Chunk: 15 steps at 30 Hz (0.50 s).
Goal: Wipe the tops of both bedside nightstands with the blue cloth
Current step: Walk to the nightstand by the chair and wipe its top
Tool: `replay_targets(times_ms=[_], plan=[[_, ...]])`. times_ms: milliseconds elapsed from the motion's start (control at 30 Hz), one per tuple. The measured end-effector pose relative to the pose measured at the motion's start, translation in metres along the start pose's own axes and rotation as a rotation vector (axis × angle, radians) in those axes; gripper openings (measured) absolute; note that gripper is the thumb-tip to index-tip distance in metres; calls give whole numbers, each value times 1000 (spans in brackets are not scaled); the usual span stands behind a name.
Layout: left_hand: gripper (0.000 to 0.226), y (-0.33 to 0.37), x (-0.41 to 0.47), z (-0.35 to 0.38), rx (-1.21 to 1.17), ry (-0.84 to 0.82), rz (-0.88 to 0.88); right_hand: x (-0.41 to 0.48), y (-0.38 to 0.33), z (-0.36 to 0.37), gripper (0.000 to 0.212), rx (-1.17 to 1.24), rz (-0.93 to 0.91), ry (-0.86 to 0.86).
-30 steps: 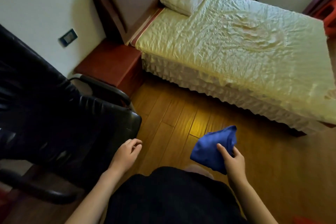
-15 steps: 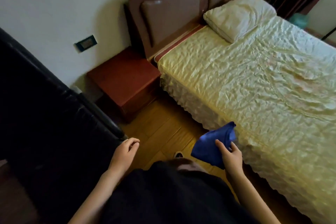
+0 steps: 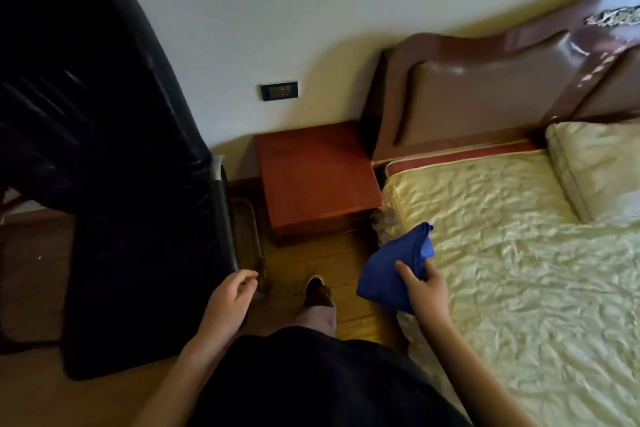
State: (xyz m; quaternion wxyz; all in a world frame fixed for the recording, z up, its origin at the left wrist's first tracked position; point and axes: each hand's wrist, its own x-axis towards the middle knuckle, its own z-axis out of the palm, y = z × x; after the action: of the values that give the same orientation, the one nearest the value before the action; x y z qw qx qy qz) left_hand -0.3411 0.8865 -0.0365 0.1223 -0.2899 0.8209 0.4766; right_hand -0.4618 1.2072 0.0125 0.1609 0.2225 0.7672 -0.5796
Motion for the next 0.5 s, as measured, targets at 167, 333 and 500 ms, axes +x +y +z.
replay_targets(times_ms=[167,333,500], plan=[[41,35,61,6,84,69,35,75,-49,42,14,-140,-74,-18],[51,65,135,13,162,106,52,157,-74,91,9,-306,-136,-118],[56,59,237,47,204,181,34,252,-68,144,9,-377,-140,-292]])
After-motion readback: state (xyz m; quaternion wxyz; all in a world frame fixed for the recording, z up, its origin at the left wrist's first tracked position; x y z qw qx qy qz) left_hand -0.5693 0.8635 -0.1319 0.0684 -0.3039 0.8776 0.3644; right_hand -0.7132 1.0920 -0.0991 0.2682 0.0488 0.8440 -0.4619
